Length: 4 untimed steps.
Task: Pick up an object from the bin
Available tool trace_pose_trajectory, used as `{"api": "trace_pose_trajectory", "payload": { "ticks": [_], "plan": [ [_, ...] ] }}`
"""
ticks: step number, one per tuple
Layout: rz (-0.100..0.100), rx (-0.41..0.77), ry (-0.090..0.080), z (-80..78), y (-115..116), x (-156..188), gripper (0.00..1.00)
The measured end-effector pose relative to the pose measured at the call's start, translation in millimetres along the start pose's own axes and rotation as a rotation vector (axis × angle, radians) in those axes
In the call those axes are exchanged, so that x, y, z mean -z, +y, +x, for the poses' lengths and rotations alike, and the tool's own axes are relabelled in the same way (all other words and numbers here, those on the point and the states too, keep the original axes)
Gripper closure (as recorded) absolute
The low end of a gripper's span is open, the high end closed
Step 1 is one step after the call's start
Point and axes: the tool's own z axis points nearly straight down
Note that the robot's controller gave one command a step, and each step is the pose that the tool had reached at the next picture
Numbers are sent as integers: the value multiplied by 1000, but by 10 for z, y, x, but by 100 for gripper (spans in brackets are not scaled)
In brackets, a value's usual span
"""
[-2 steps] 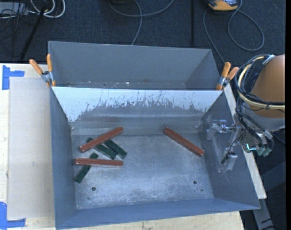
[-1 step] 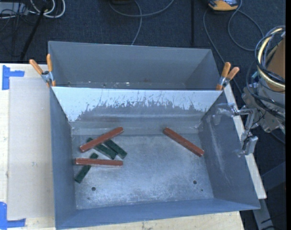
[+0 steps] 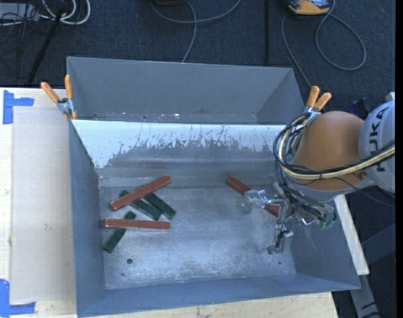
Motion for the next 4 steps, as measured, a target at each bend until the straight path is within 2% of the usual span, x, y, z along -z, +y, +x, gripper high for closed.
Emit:
{"api": "trace_pose_trajectory", "payload": {
  "ticks": [1, 2, 3, 4],
  "plan": [
    [11, 457, -8, -113, -648, 92, 0],
    [5, 462, -8, -438, -627, -483, 0],
    [14, 1029, -8, -374, -948, 438, 0],
    [16, 839, -12, -484, -761, 1914, 0]
  ]
}}
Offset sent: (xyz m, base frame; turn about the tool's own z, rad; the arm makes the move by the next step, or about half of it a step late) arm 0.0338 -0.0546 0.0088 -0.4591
